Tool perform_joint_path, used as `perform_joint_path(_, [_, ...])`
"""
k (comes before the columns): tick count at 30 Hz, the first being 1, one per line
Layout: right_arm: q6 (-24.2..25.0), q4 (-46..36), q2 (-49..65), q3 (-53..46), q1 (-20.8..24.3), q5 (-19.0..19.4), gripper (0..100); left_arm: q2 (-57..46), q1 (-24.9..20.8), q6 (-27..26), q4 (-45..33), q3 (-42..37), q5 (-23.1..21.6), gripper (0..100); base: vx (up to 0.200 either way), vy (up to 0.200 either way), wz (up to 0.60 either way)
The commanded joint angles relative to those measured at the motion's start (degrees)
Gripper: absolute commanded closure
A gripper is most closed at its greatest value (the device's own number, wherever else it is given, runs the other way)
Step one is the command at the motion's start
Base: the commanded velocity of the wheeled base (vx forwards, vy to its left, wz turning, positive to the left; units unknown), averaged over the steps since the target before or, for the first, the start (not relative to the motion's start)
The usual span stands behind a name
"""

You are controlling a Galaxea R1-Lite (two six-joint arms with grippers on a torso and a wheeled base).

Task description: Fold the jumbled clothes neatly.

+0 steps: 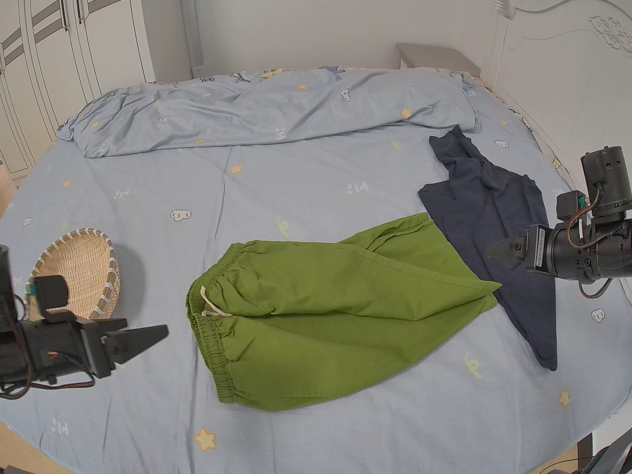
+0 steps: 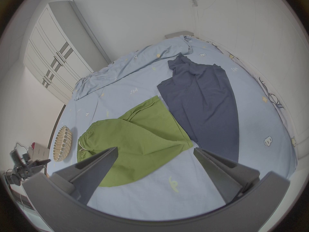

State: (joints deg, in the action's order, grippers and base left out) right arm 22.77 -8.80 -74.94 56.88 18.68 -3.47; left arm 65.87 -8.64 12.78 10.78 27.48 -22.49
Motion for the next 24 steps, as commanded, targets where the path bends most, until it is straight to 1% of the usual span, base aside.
perform_joint_path(1, [-1.1, 0.1, 2.7, -3.7, -0.4, 2.1, 0, 28.8, -0.1, -5.1, 18.0, -9.8, -6.5, 0, 0.0, 0.0, 0.0])
perform_joint_path(3, [-1.1, 0.2, 2.5, -3.6, -0.1, 2.2, 0, 30.7, -0.1, -5.2, 22.6, -11.5, -6.4, 0, 0.0, 0.0, 0.0])
perform_joint_path(4, [-1.1, 0.2, 2.4, -3.7, -0.1, 2.2, 0, 31.2, -0.4, -5.2, 23.2, -11.7, -6.4, 0, 0.0, 0.0, 0.0])
perform_joint_path(13, [-1.1, 0.1, 2.3, -3.8, -0.2, 2.2, 0, 34.8, -0.9, -5.2, 23.5, -12.9, -6.8, 0, 0.0, 0.0, 0.0])
perform_joint_path(16, [-1.1, 0.1, 2.2, -3.8, -0.1, 2.2, 0, 35.2, -1.9, -5.2, 23.9, -12.9, -7.3, 0, 0.0, 0.0, 0.0])
perform_joint_path(17, [-1.1, 0.1, 2.1, -3.8, 0.0, 2.2, 0, 35.5, -3.2, -5.1, 25.0, -12.9, -7.7, 0, 0.0, 0.0, 0.0])
perform_joint_path(19, [-1.1, 0.1, 2.0, -3.8, 0.0, 2.2, 0, 35.7, -4.1, -5.0, 26.0, -12.8, -7.7, 0, 0.0, 0.0, 0.0])
perform_joint_path(24, [-1.2, 0.2, 1.5, -4.2, 0.0, 2.2, 0, 37.3, -5.2, -5.0, 28.2, -12.7, -7.7, 0, 0.0, 0.0, 0.0])
